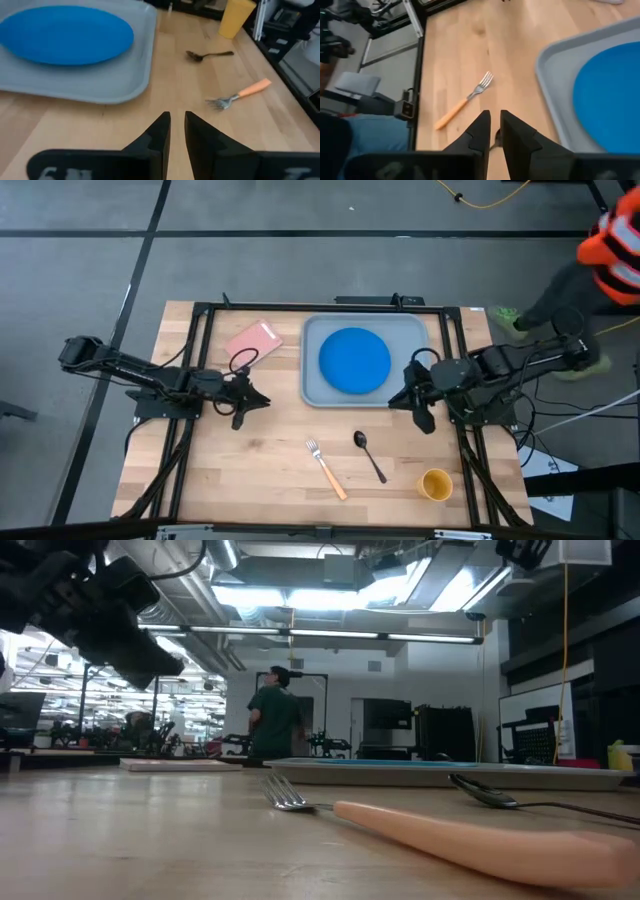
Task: Pick and place plate/cup/fork/spoon on tray
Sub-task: Put the cup on the gray tray
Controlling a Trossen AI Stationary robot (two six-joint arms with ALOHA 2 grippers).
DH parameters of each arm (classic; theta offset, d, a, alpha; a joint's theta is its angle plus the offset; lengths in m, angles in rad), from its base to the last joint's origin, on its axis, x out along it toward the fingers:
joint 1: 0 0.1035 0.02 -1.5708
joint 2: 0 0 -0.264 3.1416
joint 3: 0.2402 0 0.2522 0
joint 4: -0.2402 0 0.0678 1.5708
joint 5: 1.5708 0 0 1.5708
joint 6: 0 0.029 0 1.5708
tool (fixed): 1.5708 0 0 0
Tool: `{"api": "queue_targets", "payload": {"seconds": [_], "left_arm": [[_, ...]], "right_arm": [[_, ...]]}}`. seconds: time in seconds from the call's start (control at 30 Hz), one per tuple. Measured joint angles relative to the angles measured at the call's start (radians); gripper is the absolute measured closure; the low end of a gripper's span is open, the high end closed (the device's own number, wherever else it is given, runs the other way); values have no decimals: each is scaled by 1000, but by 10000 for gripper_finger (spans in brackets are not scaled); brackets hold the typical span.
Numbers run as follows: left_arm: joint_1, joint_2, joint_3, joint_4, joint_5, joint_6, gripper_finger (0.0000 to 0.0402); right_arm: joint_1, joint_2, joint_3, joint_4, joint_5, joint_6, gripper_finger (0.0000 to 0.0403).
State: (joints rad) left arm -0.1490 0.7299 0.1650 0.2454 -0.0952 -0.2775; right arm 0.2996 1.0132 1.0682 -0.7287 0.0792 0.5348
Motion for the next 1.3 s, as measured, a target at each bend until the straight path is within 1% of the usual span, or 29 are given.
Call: {"api": "queue_targets", "payload": {"seconds": [0.07,0.2,0.43,0.83,0.9,0.97,1.1,1.17,1.23,1.3], "left_arm": [[0,-14,0,20,3,-1,353],[0,-30,0,50,8,-1,353],[0,-39,0,54,8,-7,353],[0,-39,0,53,8,-25,353],[0,-39,0,46,13,35,353],[1,-42,-6,52,50,101,353],[2,-107,-56,130,122,129,353],[4,-152,-103,138,118,128,353],[7,-203,-154,182,113,124,353],[14,-251,-154,140,114,105,353]], "right_arm": [[0,20,0,-2,16,-4,354],[0,49,0,-5,15,-4,354],[0,56,0,-20,-75,6,354],[0,55,0,-18,-73,-15,354],[0,55,0,-17,-73,-21,354],[0,55,0,-17,-72,-19,354],[1,58,0,-30,-75,20,354],[12,58,0,-74,-77,55,354],[32,58,0,-128,-74,80,354],[59,58,-1,-168,-44,98,354]]}}
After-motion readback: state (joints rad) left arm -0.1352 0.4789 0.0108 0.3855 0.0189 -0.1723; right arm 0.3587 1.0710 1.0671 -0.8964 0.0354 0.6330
